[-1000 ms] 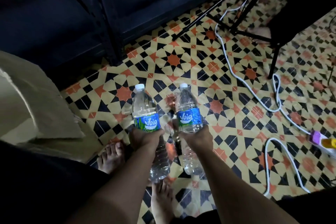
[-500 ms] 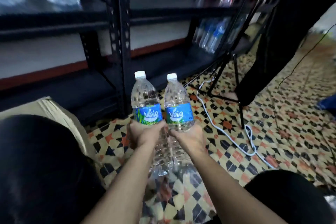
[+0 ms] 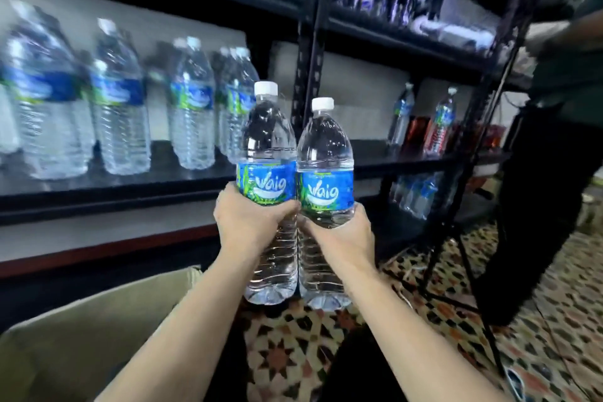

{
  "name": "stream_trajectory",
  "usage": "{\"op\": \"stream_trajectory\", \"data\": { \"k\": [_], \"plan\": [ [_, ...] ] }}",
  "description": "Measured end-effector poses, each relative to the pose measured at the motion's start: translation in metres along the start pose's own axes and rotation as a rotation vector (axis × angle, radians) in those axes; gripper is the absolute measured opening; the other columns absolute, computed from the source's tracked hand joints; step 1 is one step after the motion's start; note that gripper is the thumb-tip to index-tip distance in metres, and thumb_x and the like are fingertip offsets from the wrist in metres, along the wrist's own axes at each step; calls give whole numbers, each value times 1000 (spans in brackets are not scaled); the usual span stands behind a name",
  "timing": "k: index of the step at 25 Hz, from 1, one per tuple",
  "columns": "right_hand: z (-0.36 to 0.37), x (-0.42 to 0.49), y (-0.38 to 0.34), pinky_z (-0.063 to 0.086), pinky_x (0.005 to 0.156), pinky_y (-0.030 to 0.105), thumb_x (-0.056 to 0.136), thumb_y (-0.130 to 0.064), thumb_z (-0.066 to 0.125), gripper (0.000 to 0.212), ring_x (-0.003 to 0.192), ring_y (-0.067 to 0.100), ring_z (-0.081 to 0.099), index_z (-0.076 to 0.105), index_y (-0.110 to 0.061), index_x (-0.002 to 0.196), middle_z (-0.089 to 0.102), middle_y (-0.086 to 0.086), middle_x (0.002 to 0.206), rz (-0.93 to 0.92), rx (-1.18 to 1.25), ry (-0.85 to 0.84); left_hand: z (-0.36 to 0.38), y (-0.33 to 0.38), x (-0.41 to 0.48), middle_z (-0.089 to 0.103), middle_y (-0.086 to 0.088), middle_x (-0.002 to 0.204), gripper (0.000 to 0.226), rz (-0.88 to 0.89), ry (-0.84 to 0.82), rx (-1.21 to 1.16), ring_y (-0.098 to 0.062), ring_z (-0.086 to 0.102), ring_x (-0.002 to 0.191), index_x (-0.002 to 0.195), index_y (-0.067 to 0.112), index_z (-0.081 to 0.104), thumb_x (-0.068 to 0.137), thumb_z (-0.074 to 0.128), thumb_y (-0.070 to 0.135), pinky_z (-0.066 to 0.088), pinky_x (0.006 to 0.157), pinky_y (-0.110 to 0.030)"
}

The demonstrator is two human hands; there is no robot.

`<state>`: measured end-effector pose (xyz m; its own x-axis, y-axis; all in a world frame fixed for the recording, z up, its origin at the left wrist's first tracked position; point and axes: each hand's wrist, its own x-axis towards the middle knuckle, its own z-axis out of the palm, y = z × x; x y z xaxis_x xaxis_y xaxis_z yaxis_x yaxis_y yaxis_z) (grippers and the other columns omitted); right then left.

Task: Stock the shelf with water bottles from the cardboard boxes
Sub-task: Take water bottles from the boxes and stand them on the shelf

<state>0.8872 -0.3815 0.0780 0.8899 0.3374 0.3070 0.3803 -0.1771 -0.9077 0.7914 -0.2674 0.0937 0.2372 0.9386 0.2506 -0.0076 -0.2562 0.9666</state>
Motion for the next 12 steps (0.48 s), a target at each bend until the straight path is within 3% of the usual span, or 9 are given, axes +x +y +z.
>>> {"op": "stream_trajectory", "data": {
  "k": [6, 12],
  "plan": [
    [61, -5, -70, 53, 79, 29, 49, -47, 92, 71, 91, 7, 66, 54, -29, 107, 68, -13, 96, -157, 200, -209, -86, 41, 36, 74, 4, 83, 64, 161, 180, 49, -12, 71, 78, 92, 18, 69, 37, 93, 39, 57, 71, -27],
    [148, -24, -118, 47, 70, 14, 48, -40, 94, 70, 85, 2, 67, 55, -25, 104, 69, -14, 89, -285, 317, -362, -168, 41, 73, 71, 4, 86, 74, 256, 430, 263, -18, 67, 89, 91, 24, 67, 31, 80, 65, 54, 86, -40]
  ]
}}
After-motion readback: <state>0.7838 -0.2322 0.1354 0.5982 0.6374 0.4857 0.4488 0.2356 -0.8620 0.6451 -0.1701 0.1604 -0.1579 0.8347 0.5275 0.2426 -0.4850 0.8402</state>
